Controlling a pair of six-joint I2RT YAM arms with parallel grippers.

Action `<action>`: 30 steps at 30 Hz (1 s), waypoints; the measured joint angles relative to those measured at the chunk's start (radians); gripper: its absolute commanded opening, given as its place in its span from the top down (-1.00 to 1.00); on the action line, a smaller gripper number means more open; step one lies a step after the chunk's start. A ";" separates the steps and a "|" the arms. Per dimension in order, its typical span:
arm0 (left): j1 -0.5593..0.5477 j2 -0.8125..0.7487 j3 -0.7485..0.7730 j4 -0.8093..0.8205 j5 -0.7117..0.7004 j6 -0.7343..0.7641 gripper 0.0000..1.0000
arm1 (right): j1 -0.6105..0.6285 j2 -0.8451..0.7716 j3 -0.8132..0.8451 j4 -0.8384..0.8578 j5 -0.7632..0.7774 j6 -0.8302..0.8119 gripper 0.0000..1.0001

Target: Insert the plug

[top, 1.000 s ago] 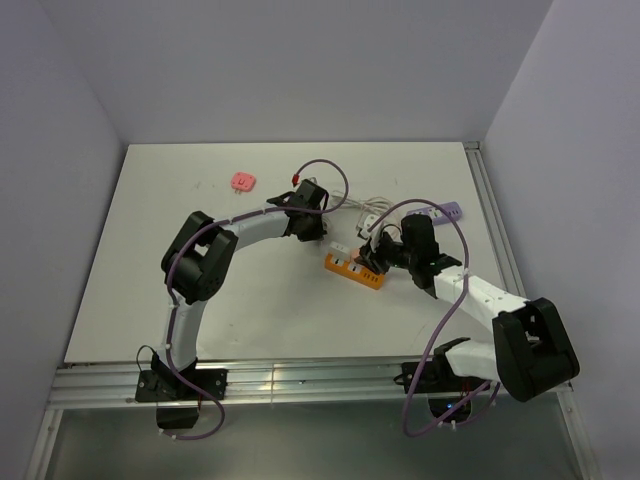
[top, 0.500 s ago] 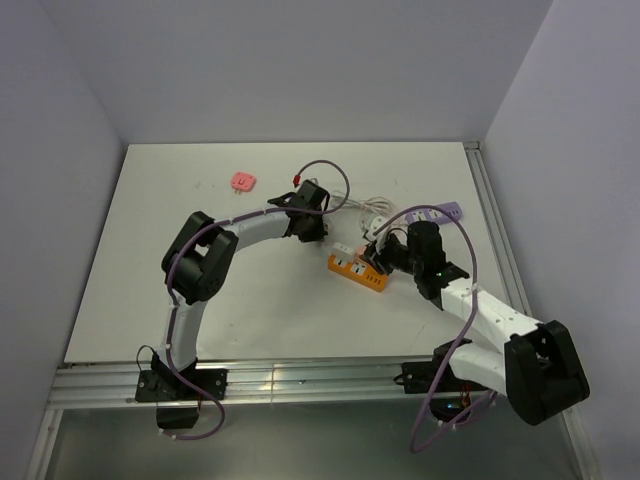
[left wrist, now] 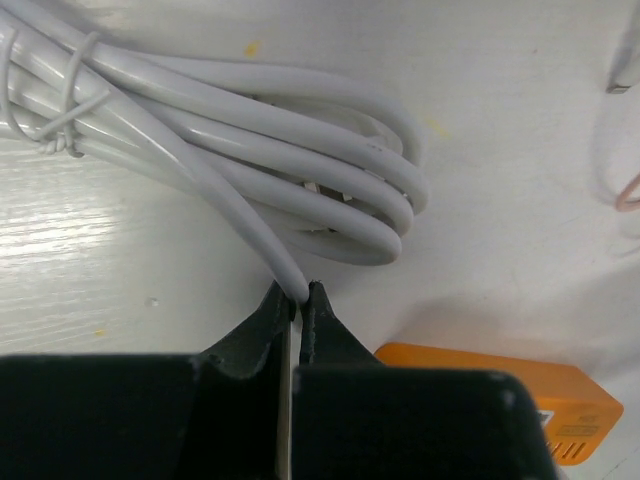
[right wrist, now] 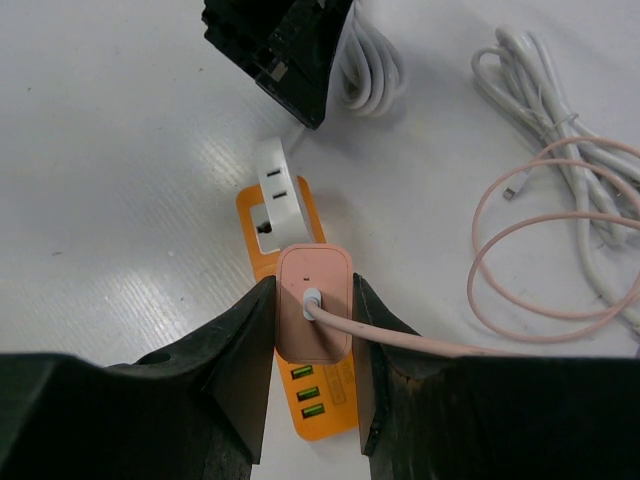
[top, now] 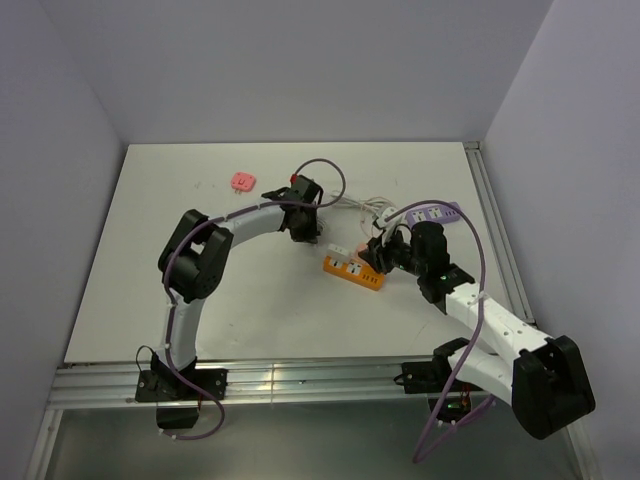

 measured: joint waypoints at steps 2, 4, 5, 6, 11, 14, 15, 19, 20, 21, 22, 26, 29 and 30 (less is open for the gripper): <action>0.014 0.000 0.000 -0.016 0.019 0.019 0.99 | 0.001 0.010 0.005 -0.010 0.000 0.009 1.00; 0.023 0.000 0.000 -0.023 0.040 0.033 0.99 | 0.002 0.023 0.006 -0.015 -0.001 0.006 1.00; 0.027 0.000 0.000 -0.024 0.049 0.037 0.99 | 0.003 0.032 0.008 -0.021 -0.002 -0.001 1.00; 0.030 0.000 0.000 -0.024 0.059 0.042 0.99 | 0.003 0.037 0.010 -0.023 -0.002 -0.009 1.00; 0.032 0.000 0.000 -0.026 0.076 0.055 0.99 | 0.013 0.064 0.048 -0.076 0.012 -0.105 1.00; 0.033 0.001 0.000 -0.025 0.085 0.055 0.99 | 0.013 0.087 0.063 -0.073 0.002 -0.182 1.00; 0.033 0.002 0.000 -0.025 0.088 0.055 0.99 | 0.013 0.094 0.063 -0.071 -0.006 -0.203 1.00; 0.033 0.002 0.000 -0.025 0.093 0.055 0.99 | 0.013 0.116 0.055 -0.063 -0.035 -0.267 1.00; 0.033 0.002 0.000 -0.025 0.093 0.054 0.99 | 0.014 0.117 0.048 -0.059 -0.040 -0.277 1.00; 0.034 0.002 0.000 -0.024 0.095 0.054 0.99 | 0.015 0.117 0.038 -0.049 -0.044 -0.287 1.00; 0.034 0.002 0.000 -0.024 0.097 0.051 0.99 | 0.018 0.116 0.024 -0.035 -0.050 -0.295 1.00; 0.034 0.002 0.000 -0.020 0.112 0.048 0.99 | 0.033 0.117 -0.010 -0.022 -0.068 -0.322 1.00; 0.034 0.002 -0.001 -0.014 0.125 0.044 0.99 | 0.048 0.121 -0.010 -0.018 -0.068 -0.340 1.00; 0.034 0.002 -0.003 -0.010 0.128 0.042 0.99 | 0.056 0.122 -0.010 -0.018 -0.068 -0.345 1.00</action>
